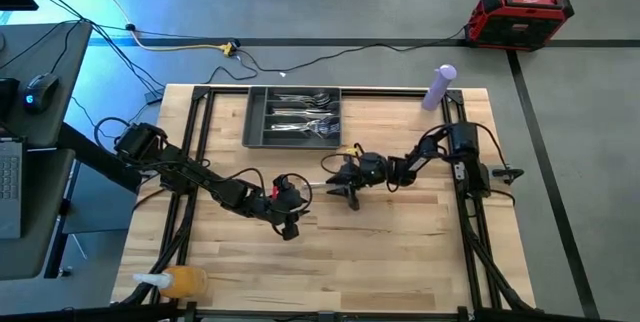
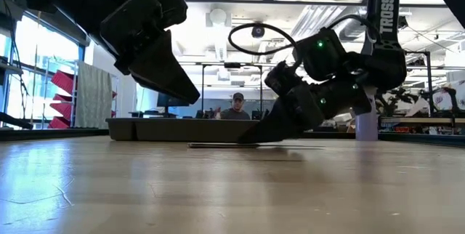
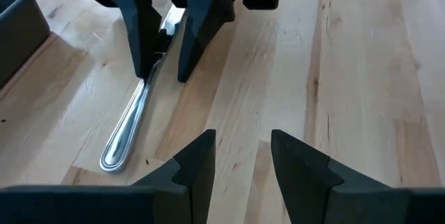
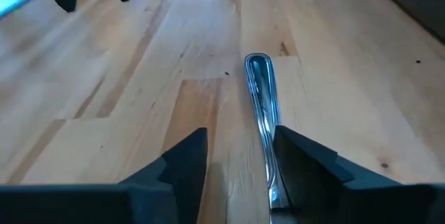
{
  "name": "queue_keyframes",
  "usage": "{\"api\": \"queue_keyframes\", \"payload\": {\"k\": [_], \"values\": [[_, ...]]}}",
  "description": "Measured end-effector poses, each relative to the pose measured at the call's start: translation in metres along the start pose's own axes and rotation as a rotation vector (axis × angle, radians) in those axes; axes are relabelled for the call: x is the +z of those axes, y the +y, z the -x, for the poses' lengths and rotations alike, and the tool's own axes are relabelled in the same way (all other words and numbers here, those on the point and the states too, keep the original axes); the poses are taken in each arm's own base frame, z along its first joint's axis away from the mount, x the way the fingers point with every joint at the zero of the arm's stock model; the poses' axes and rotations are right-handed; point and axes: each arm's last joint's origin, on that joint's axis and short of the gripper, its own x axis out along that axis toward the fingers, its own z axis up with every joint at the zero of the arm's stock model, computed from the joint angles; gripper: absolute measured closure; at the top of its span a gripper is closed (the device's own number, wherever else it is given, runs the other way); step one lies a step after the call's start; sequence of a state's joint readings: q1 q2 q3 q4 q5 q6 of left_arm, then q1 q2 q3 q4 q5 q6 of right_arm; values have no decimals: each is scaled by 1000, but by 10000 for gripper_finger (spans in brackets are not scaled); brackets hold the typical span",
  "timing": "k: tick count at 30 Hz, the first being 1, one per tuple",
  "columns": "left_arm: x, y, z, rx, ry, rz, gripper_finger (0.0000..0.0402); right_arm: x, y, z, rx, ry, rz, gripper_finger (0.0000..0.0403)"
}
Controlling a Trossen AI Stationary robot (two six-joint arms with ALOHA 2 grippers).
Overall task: Sort silverware
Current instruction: Put the silver knife into the organizing bin
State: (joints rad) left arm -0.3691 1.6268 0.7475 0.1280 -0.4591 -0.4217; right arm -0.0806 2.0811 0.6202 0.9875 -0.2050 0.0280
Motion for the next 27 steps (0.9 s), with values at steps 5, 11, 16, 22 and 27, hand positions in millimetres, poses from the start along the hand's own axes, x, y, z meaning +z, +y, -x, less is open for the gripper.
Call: {"api": "queue_keyframes", "payload": {"k": [5, 11, 16, 22, 27], "values": [[0, 0, 0, -1, -1, -4, 282, 2, 7, -1, 3, -25, 32, 240], [0, 0, 0, -1, -2, -4, 282, 12, 9, 3, 6, -53, -5, 240], [0, 0, 0, -2, -3, -4, 282, 20, 9, 6, 5, -86, 1, 240], [0, 0, 0, -2, -1, -5, 282, 12, 8, 6, -34, 15, 10, 240], [0, 0, 0, -3, 1, -6, 282, 6, 7, 5, -63, 74, 11, 240]]}}
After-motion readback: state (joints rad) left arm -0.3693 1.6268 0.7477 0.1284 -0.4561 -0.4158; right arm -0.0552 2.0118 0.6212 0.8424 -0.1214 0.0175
